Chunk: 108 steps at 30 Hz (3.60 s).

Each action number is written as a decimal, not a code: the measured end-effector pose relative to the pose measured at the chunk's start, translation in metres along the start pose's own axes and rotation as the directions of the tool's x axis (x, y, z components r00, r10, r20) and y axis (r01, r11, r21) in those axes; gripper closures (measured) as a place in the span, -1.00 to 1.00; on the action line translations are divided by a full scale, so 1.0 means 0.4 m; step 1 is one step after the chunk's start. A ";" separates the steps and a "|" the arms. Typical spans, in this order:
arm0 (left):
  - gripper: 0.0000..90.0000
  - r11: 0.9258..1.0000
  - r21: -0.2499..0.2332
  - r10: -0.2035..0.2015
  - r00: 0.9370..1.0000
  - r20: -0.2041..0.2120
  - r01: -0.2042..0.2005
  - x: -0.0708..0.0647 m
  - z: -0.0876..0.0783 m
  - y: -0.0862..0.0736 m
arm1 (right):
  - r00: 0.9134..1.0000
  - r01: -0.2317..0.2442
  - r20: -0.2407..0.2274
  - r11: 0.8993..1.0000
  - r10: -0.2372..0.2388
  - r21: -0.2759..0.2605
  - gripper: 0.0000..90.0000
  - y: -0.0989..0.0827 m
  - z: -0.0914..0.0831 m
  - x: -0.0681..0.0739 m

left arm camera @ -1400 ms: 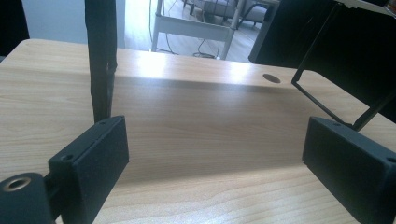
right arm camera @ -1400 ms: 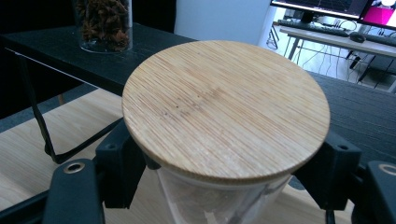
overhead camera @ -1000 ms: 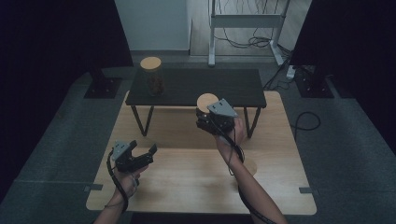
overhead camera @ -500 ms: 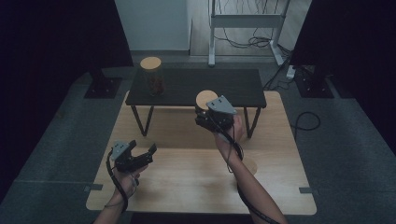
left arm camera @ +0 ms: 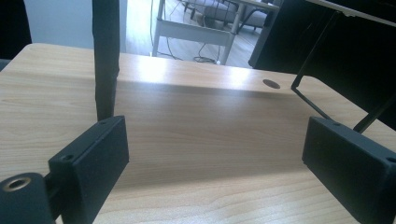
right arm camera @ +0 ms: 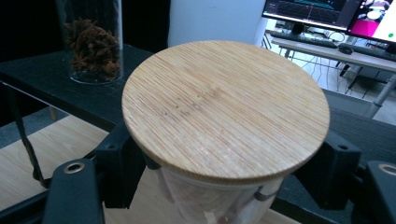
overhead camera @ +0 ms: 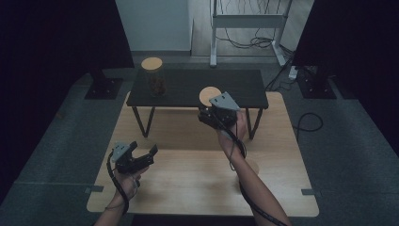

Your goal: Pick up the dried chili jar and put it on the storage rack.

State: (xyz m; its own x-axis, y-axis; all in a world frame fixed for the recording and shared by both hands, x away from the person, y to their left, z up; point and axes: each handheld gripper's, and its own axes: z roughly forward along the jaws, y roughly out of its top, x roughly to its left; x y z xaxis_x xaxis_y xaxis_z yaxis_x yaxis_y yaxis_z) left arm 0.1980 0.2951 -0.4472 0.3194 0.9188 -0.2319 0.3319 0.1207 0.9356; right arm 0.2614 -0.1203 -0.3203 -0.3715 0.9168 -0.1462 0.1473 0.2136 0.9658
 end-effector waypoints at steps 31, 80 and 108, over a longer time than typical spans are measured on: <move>-0.85 1.000 -0.003 -0.005 1.000 -0.002 0.005 0.005 -0.003 0.001 | 0.998 0.033 0.056 0.999 -0.034 0.009 -0.43 0.042 0.039 -0.014; -0.85 1.000 -0.003 -0.015 1.000 0.000 0.015 0.009 -0.005 0.000 | 0.996 -0.004 0.086 1.000 0.002 0.027 -0.43 0.061 0.146 -0.032; -0.85 1.000 0.001 -0.017 1.000 -0.005 0.017 0.012 -0.003 -0.001 | 0.996 -0.019 0.090 0.999 0.016 0.033 -0.43 0.058 0.193 -0.031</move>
State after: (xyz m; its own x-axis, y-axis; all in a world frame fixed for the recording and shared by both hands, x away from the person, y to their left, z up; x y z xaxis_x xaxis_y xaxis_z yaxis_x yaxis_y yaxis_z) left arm 0.1983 0.2998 -0.4481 0.3094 0.9184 -0.2466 0.3384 0.1360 0.9311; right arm 0.3401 -0.1008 -0.3126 -0.2849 0.9468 -0.1495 0.1841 0.2071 0.9609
